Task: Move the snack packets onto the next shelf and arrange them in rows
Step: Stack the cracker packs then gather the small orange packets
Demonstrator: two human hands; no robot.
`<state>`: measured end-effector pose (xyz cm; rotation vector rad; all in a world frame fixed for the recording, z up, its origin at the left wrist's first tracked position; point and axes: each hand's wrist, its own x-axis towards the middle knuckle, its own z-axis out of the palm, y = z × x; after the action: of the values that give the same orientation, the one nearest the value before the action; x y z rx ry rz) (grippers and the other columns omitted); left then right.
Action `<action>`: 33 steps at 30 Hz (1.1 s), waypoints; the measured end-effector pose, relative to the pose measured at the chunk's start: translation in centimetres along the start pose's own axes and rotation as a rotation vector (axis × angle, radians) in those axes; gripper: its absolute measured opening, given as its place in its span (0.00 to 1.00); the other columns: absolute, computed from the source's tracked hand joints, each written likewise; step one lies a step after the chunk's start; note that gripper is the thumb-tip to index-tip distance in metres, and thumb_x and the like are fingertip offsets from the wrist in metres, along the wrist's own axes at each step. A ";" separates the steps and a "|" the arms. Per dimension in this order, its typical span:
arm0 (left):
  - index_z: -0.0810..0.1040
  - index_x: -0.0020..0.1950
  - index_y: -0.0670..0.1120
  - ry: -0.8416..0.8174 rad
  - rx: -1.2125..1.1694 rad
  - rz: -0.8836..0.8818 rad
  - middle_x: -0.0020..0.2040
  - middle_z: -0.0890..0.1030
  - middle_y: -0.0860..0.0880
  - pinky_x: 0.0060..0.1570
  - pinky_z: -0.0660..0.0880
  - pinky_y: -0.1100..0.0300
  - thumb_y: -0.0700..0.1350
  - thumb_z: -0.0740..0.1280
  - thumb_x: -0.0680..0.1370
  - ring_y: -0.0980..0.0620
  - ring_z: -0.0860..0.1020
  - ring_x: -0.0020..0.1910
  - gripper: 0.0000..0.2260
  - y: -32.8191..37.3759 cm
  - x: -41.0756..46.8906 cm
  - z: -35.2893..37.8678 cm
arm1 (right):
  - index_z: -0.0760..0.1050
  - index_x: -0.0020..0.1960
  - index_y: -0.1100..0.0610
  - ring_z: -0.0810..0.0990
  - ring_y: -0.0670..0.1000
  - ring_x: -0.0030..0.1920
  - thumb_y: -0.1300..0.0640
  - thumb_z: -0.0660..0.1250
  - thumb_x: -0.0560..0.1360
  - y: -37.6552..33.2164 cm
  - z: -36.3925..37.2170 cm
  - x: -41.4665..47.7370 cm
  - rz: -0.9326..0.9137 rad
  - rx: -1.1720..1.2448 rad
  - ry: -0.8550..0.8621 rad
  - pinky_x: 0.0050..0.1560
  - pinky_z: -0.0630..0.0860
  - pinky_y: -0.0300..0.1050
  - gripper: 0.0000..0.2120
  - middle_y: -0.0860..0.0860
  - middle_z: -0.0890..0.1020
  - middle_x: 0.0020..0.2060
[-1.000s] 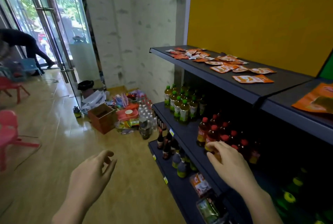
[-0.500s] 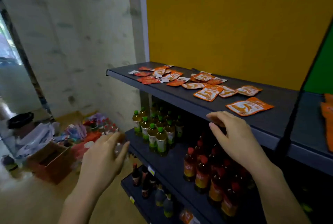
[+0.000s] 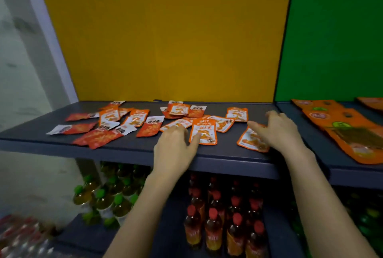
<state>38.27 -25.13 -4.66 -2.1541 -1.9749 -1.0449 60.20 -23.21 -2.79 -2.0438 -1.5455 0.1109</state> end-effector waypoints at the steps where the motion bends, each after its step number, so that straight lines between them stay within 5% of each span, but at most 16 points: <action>1: 0.77 0.51 0.42 -0.026 0.015 -0.010 0.52 0.78 0.45 0.49 0.71 0.53 0.61 0.58 0.76 0.45 0.75 0.55 0.22 0.2 1.2 0.6 | 0.64 0.69 0.63 0.66 0.63 0.67 0.40 0.62 0.74 -0.4 0.4 0.1 0.057 -0.008 -0.022 0.64 0.66 0.53 0.34 0.63 0.68 0.67; 5: 0.74 0.60 0.37 -0.156 0.171 -0.021 0.61 0.74 0.39 0.59 0.67 0.50 0.67 0.55 0.74 0.41 0.69 0.62 0.35 1.1 4.7 3.0 | 0.61 0.71 0.63 0.62 0.63 0.69 0.35 0.64 0.70 -1.2 1.7 0.2 0.187 -0.089 -0.038 0.65 0.65 0.54 0.41 0.63 0.65 0.69; 10: 0.73 0.62 0.38 -0.302 0.232 -0.013 0.64 0.73 0.40 0.59 0.68 0.50 0.69 0.62 0.69 0.41 0.69 0.64 0.37 0.7 7.2 3.9 | 0.59 0.71 0.64 0.62 0.64 0.69 0.38 0.69 0.67 -1.2 1.7 0.4 0.275 -0.065 -0.038 0.66 0.65 0.54 0.44 0.64 0.63 0.69; 17: 0.62 0.66 0.39 -0.411 -0.045 -0.036 0.63 0.74 0.42 0.52 0.71 0.51 0.57 0.72 0.69 0.41 0.73 0.62 0.35 0.4 7.9 2.6 | 0.56 0.73 0.60 0.66 0.62 0.69 0.52 0.74 0.68 0.8 0.1 2.0 0.376 0.130 -0.039 0.66 0.66 0.51 0.41 0.61 0.66 0.70; 23: 0.65 0.57 0.44 -0.215 -0.387 -0.108 0.57 0.77 0.44 0.49 0.70 0.58 0.44 0.73 0.71 0.43 0.76 0.57 0.21 -2.3 9.4 0.1 | 0.53 0.74 0.54 0.74 0.57 0.61 0.62 0.68 0.72 -0.2 -0.1 4.7 0.196 0.440 -0.046 0.61 0.72 0.51 0.36 0.58 0.72 0.65; 28: 0.69 0.60 0.39 -0.278 -0.118 -0.155 0.61 0.75 0.39 0.54 0.70 0.52 0.49 0.70 0.73 0.40 0.72 0.61 0.22 -4.0 11.1 1.3 | 0.52 0.74 0.56 0.75 0.57 0.62 0.62 0.66 0.75 -3.9 2.5 9.2 0.146 0.620 -0.009 0.57 0.71 0.46 0.34 0.57 0.72 0.66; 33: 0.64 0.67 0.38 -0.382 0.107 -0.151 0.66 0.70 0.39 0.62 0.67 0.52 0.57 0.67 0.73 0.40 0.67 0.66 0.31 -3.9 11.1 1.9 | 0.58 0.72 0.59 0.71 0.60 0.66 0.57 0.64 0.75 -4.7 5.4 11.5 0.207 0.453 -0.006 0.63 0.70 0.53 0.28 0.59 0.71 0.67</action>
<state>35.20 -13.84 -2.30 -2.3137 -2.3199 -0.5506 57.82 -9.86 -2.00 -1.8265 -1.1753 0.4986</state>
